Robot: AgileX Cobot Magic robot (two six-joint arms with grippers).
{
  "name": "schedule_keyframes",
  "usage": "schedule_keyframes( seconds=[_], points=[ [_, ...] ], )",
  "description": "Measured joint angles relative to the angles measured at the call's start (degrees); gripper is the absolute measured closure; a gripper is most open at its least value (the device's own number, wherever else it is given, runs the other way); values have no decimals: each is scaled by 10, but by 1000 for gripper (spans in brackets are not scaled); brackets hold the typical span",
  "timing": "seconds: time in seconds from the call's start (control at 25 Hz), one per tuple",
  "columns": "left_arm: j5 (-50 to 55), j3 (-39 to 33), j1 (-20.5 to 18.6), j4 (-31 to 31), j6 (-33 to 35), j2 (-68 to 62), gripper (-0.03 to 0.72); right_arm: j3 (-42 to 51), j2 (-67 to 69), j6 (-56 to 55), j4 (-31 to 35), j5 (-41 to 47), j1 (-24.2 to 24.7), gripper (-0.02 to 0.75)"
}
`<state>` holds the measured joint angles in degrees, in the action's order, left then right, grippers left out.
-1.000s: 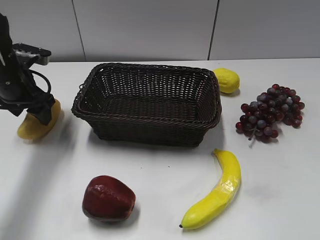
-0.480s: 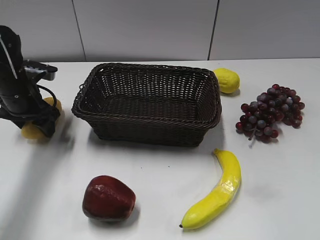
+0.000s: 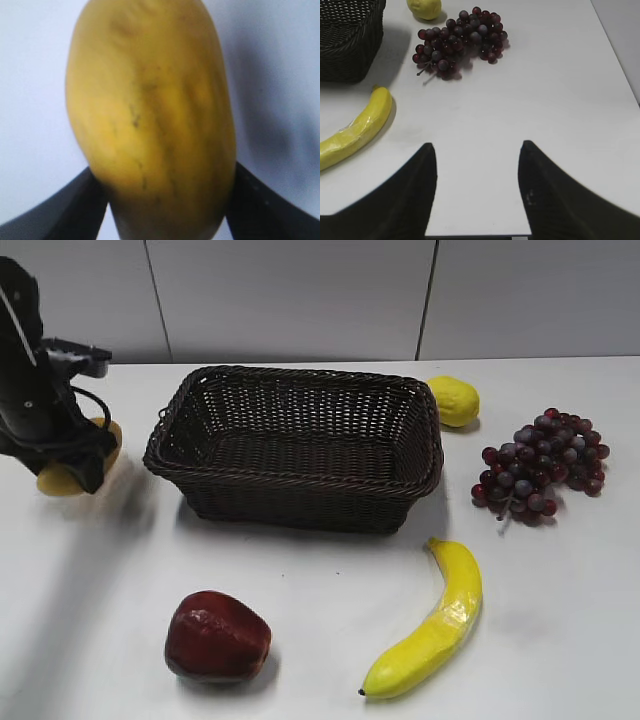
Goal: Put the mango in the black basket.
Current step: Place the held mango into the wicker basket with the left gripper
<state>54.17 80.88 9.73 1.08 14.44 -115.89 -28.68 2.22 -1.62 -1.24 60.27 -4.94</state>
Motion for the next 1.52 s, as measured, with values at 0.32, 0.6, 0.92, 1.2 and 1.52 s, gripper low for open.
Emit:
schedule_keyframes(
  seconds=[0.32, 0.6, 0.92, 1.2, 1.52],
  points=[
    [79, 197, 19, -11, 0, 22, 168, 0, 0, 0, 0, 0, 0, 330],
    [78, 296, 133, -14, 0, 22, 169, 0, 0, 0, 0, 0, 0, 330],
    [82, 298, 227, -11, 0, -14, 169, 0, 0, 0, 0, 0, 0, 330],
    [86, 298, 246, -11, 0, -61, 169, 0, 0, 0, 0, 0, 0, 330],
    [94, 298, 246, -11, 0, -105, 170, 0, 0, 0, 0, 0, 0, 330]
  ],
)
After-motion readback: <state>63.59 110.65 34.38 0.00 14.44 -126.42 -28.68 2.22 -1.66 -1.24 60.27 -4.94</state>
